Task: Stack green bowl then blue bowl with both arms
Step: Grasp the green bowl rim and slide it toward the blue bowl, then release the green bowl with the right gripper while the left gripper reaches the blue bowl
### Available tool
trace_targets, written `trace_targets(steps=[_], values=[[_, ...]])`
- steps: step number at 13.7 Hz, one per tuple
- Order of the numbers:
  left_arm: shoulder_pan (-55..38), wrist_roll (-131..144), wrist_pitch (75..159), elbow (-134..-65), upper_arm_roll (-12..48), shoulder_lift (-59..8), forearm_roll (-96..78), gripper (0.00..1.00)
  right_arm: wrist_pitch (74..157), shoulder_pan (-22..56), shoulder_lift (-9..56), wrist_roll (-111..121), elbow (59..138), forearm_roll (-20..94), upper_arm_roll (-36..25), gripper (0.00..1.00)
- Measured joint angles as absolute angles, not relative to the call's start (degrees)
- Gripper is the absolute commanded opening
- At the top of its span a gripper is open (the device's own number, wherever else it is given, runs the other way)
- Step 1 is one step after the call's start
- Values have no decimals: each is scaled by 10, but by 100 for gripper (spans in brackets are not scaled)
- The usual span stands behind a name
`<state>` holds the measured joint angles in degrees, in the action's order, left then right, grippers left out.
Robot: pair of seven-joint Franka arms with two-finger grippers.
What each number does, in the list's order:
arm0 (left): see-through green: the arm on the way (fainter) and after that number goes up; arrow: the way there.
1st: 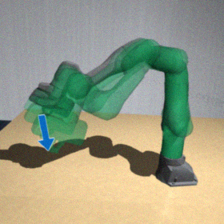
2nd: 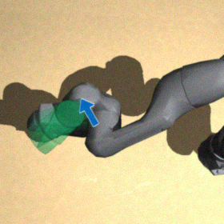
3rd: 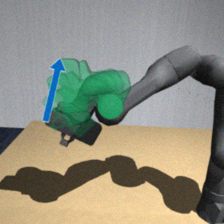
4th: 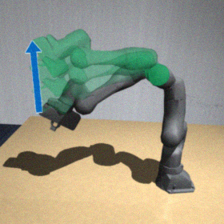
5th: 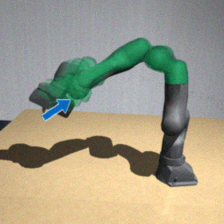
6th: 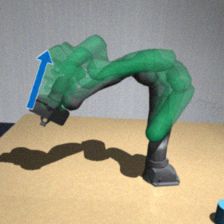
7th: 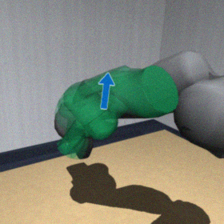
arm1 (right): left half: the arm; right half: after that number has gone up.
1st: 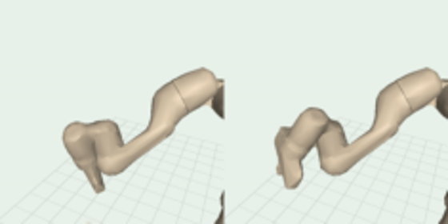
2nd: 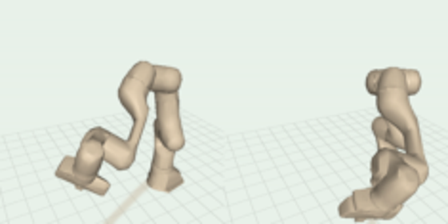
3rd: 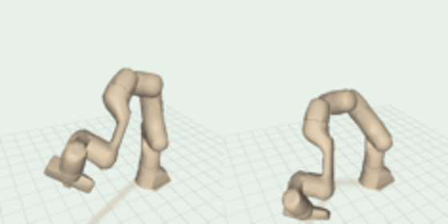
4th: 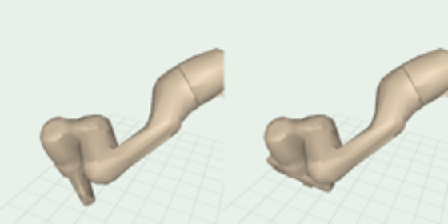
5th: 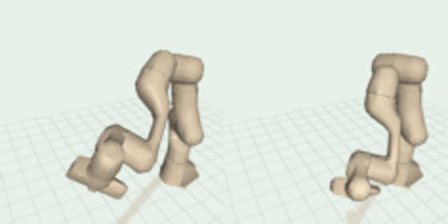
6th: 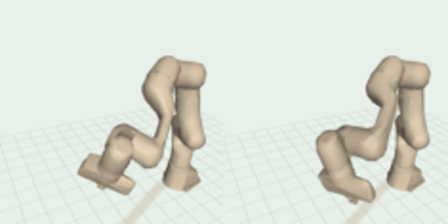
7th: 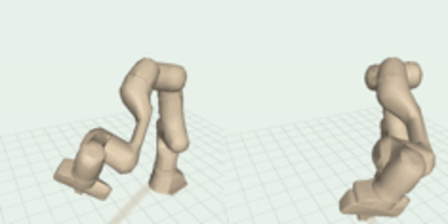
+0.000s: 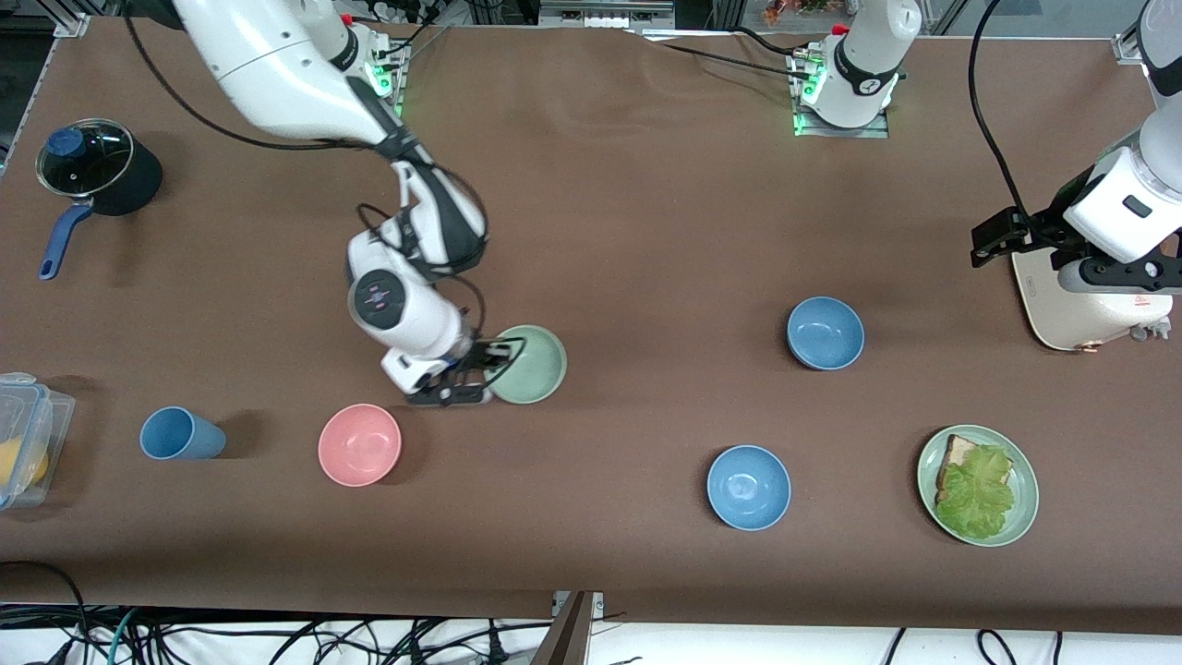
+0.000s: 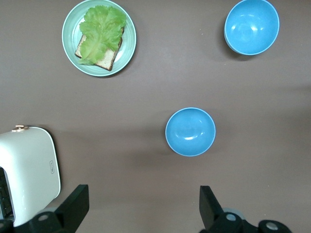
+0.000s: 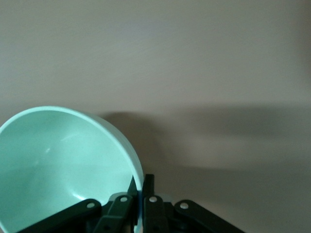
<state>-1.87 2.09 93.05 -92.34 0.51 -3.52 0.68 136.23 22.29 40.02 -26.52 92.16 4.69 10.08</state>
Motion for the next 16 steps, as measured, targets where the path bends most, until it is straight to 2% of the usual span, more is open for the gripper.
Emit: trace_targets(steps=[4, 9, 10, 11, 14, 16], values=[[-19, 21, 930, -923, 5, -35, 7, 100, 1362, 315, 407, -363, 886, 42, 98, 0], [-19, 21, 930, -923, 5, -35, 7, 100, 1367, 387, 481, -469, 809, -5, 71, 0], [-19, 21, 930, -923, 5, -35, 7, 100, 1370, 389, 494, -472, 798, -6, 69, 55], [-19, 21, 930, -923, 5, -35, 7, 100, 1371, 389, 500, -472, 789, -6, 69, 100], [-19, 21, 930, -923, 5, -35, 7, 100, 1370, 386, 500, -480, 774, -6, 59, 100], [-19, 21, 930, -923, 5, -35, 7, 100, 1340, 382, 495, -481, 751, -6, 41, 100]])
